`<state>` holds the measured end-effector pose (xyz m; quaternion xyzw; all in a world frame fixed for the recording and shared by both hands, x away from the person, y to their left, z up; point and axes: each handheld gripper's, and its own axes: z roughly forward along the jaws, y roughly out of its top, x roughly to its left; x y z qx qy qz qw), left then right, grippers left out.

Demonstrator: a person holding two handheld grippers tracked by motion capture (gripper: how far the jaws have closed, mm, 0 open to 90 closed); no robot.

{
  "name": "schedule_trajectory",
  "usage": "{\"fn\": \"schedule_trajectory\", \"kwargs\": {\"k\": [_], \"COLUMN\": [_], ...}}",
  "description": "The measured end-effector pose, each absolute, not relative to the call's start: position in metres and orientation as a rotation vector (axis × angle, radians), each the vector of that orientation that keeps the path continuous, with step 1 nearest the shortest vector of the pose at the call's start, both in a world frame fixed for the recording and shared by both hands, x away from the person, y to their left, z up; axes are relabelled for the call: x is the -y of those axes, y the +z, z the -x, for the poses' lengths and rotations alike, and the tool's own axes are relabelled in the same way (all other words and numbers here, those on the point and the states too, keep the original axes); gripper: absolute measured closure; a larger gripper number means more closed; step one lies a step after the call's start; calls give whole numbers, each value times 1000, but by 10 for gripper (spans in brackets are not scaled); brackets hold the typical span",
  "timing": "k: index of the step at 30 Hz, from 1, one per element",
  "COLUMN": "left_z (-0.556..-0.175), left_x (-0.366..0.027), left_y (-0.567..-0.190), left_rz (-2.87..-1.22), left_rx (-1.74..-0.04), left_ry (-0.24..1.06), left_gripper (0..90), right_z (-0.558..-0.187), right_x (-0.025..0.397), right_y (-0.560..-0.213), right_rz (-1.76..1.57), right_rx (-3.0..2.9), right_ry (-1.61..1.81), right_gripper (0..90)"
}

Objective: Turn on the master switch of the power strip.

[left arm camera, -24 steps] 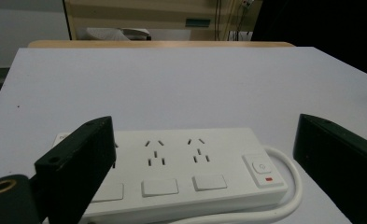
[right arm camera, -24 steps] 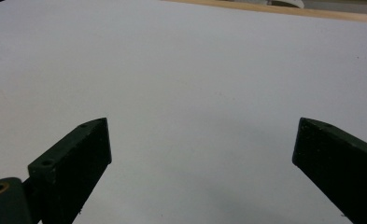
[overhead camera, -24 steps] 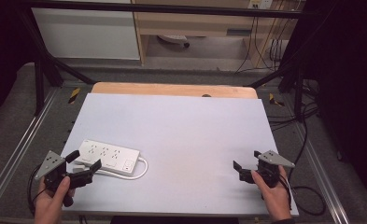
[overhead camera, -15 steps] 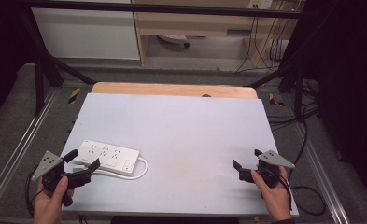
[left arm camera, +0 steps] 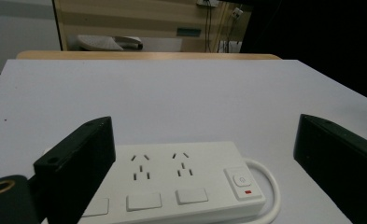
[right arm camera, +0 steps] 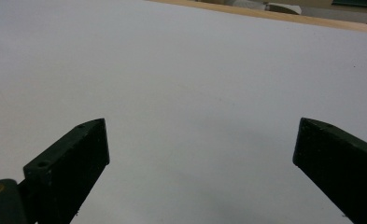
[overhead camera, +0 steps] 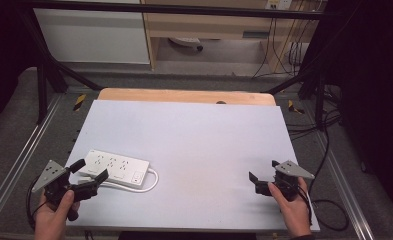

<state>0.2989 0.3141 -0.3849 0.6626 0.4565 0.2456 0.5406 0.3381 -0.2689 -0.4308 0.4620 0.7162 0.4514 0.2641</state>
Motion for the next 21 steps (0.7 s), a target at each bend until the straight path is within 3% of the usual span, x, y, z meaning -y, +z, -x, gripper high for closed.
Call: {"fn": "schedule_trajectory", "kwargs": {"k": [21], "left_z": [-320], "left_x": [-284], "left_y": [-373], "left_rz": [-1631], "left_rx": [-1055], "left_ry": [576], "left_gripper": [95], "right_z": [-338], "right_x": [269], "right_y": [-430], "right_rz": [-1251], "right_rx": [-1947], "right_ry": [1210], "right_gripper": [39]}}
